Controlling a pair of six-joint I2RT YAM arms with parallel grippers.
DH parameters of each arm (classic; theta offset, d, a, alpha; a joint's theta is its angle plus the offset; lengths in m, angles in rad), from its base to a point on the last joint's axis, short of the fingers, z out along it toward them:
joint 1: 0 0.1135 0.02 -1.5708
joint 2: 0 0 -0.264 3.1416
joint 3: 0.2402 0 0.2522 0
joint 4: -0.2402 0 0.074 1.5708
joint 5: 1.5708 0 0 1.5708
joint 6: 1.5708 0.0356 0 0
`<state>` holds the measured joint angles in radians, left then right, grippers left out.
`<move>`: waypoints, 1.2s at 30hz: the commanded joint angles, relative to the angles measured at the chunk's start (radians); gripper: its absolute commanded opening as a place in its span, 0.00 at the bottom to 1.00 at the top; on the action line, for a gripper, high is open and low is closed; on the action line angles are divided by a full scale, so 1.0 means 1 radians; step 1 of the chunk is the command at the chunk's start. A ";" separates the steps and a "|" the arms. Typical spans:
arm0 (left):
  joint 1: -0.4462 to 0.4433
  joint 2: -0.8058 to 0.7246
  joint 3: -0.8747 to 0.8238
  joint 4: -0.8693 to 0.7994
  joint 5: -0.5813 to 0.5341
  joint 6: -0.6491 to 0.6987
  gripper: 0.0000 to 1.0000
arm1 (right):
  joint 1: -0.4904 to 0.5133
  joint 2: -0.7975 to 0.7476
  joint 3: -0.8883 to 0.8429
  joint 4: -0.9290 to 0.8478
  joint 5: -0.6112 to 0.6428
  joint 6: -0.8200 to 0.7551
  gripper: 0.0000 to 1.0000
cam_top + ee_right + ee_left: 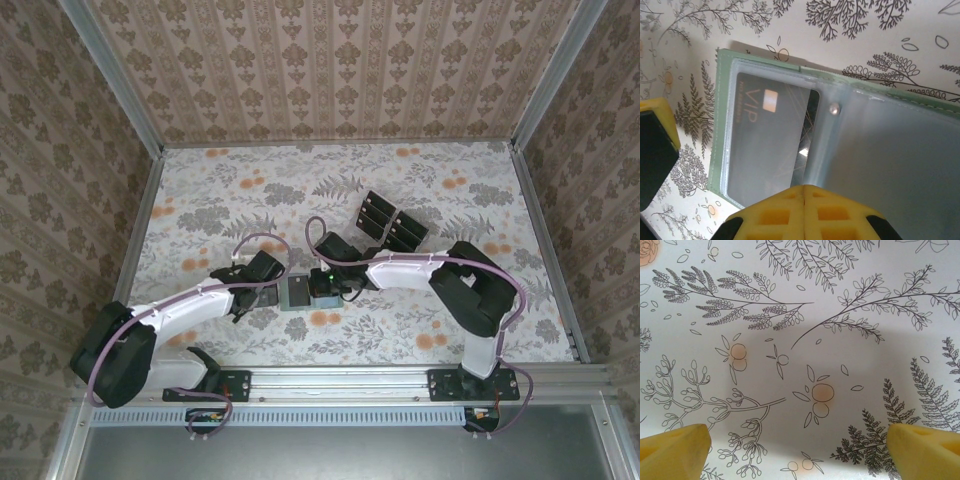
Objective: Put the credit cards into the card holder
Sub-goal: Insert the credit card into the card slot.
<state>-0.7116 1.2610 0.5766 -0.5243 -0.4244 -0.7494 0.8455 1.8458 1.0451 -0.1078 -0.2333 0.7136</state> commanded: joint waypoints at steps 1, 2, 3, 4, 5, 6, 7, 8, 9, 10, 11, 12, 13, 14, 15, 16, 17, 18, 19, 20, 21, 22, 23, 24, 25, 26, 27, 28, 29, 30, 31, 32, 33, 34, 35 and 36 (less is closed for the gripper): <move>0.005 0.005 0.013 -0.018 -0.019 -0.007 1.00 | 0.008 0.026 0.006 0.013 -0.022 0.005 0.06; 0.004 0.007 0.013 -0.015 -0.019 -0.008 1.00 | 0.009 0.029 0.007 0.011 -0.023 0.005 0.06; 0.005 0.009 0.011 -0.012 -0.016 -0.008 1.00 | 0.011 0.032 0.008 0.011 -0.021 0.006 0.06; 0.004 0.012 0.011 -0.008 -0.012 -0.008 1.00 | 0.013 0.035 0.010 0.011 -0.022 0.006 0.06; 0.005 0.015 0.011 -0.006 -0.011 -0.007 1.00 | 0.013 0.038 0.010 0.012 -0.021 0.006 0.06; 0.005 0.017 0.011 -0.003 -0.009 -0.007 1.00 | 0.015 0.038 0.011 0.012 -0.022 0.007 0.06; 0.005 0.017 0.009 0.000 -0.007 -0.008 1.00 | 0.015 0.042 0.011 0.013 -0.023 0.009 0.06; 0.004 0.020 0.010 0.002 -0.007 -0.008 1.00 | 0.016 0.044 0.013 0.013 -0.024 0.010 0.06; 0.005 0.020 0.008 0.004 -0.006 -0.008 1.00 | 0.019 0.045 0.015 0.013 -0.025 0.010 0.06; 0.005 0.020 0.007 0.007 -0.006 -0.008 1.00 | 0.020 0.046 0.018 0.013 -0.025 0.012 0.06; 0.005 0.020 0.006 0.008 -0.005 -0.006 1.00 | 0.020 0.049 0.019 0.013 -0.026 0.012 0.05; 0.004 0.020 0.005 0.010 -0.005 -0.007 1.00 | 0.021 0.050 0.021 0.013 -0.027 0.013 0.06; 0.004 0.020 0.003 0.012 -0.004 -0.006 1.00 | 0.023 0.051 0.024 0.012 -0.028 0.013 0.06; 0.003 0.020 0.003 0.013 -0.004 -0.005 1.00 | 0.024 0.052 0.026 0.011 -0.028 0.012 0.05; 0.005 0.020 0.002 0.015 -0.003 -0.006 1.00 | 0.025 0.053 0.027 0.010 -0.030 0.012 0.05; 0.003 0.020 0.000 0.017 -0.002 -0.005 1.00 | 0.026 0.056 0.029 0.008 -0.031 0.012 0.05; 0.006 0.021 -0.001 0.019 -0.001 -0.006 1.00 | 0.026 0.057 0.031 0.007 -0.032 0.012 0.05; 0.003 0.020 -0.003 0.021 -0.001 -0.006 1.00 | 0.027 0.057 0.033 0.007 -0.034 0.011 0.05; 0.003 0.022 -0.005 0.023 0.001 -0.007 1.00 | 0.029 0.058 0.035 0.005 -0.035 0.011 0.05; 0.003 0.023 -0.004 0.024 0.002 -0.008 1.00 | 0.030 0.059 0.038 0.003 -0.037 0.009 0.05; 0.004 0.023 -0.005 0.024 0.004 -0.008 1.00 | 0.030 0.061 0.039 0.002 -0.037 0.008 0.05; 0.003 0.024 -0.006 0.027 0.004 -0.008 1.00 | 0.031 0.061 0.041 0.000 -0.038 0.006 0.05; 0.003 0.025 -0.006 0.028 0.006 -0.008 1.00 | 0.031 0.061 0.044 -0.001 -0.038 0.006 0.05; 0.003 0.025 -0.006 0.029 0.006 -0.007 1.00 | 0.032 0.061 0.045 -0.003 -0.040 0.004 0.05; 0.003 0.024 -0.006 0.030 0.006 -0.008 1.00 | 0.032 0.064 0.048 -0.006 -0.041 0.002 0.05; 0.003 0.025 -0.006 0.030 0.007 -0.007 1.00 | 0.032 0.063 0.050 -0.007 -0.043 0.000 0.05; 0.003 0.025 -0.006 0.032 0.007 -0.008 1.00 | 0.034 0.064 0.052 -0.008 -0.045 -0.001 0.05; 0.004 0.026 -0.007 0.031 0.008 -0.007 1.00 | 0.034 0.067 0.055 -0.010 -0.049 -0.003 0.05; 0.003 0.026 -0.006 0.031 0.009 -0.008 1.00 | 0.034 0.069 0.058 -0.011 -0.052 -0.005 0.05; 0.004 0.027 -0.006 0.033 0.009 -0.008 1.00 | 0.033 0.071 0.060 -0.011 -0.056 -0.006 0.05; 0.003 0.028 -0.006 0.035 0.010 -0.008 1.00 | 0.035 0.074 0.064 -0.013 -0.060 -0.008 0.05; 0.003 0.029 -0.006 0.034 0.011 -0.008 1.00 | 0.036 0.077 0.068 -0.015 -0.064 -0.011 0.05; 0.002 0.029 -0.005 0.036 0.012 -0.008 1.00 | 0.037 0.080 0.070 -0.016 -0.067 -0.011 0.05; 0.000 0.031 -0.004 0.036 0.012 -0.008 1.00 | 0.037 0.081 0.074 -0.018 -0.071 -0.012 0.05; 0.000 0.031 -0.004 0.036 0.012 -0.008 1.00 | 0.038 0.082 0.076 -0.018 -0.075 -0.014 0.05; 0.000 0.031 -0.005 0.035 0.010 -0.008 1.00 | 0.039 0.084 0.079 -0.021 -0.077 -0.016 0.05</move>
<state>-0.7116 1.2800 0.5766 -0.4847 -0.4160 -0.7490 0.8749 1.9057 1.0931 -0.1017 -0.2775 0.7094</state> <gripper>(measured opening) 0.997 0.050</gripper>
